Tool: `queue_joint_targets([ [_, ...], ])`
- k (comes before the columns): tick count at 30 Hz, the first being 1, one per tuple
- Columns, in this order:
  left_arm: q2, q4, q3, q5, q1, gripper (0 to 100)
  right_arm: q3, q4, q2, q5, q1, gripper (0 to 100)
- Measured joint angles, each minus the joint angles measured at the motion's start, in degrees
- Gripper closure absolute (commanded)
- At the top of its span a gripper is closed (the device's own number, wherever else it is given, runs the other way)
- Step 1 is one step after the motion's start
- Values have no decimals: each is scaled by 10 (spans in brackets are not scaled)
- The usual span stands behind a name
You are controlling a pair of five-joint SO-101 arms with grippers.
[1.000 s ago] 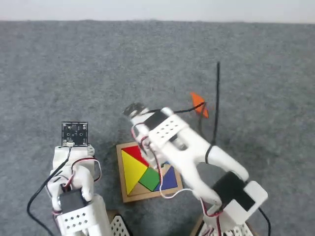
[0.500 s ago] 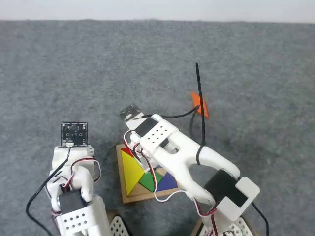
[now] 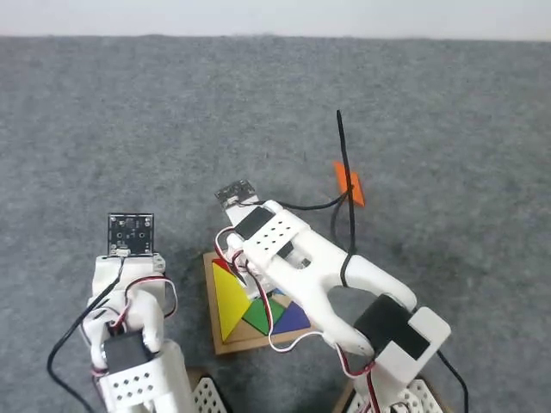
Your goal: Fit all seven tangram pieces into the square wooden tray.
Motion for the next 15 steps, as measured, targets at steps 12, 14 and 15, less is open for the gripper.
queue_joint_targets([
  [12,0,0,0,0,0,985,-14,-1,0,-68,0,876],
  [14,0,0,0,0,0,985,-18,-2,0,-81,0,876],
  [15,0,0,0,0,0,985,-18,-2,0,-89,-1,876],
])
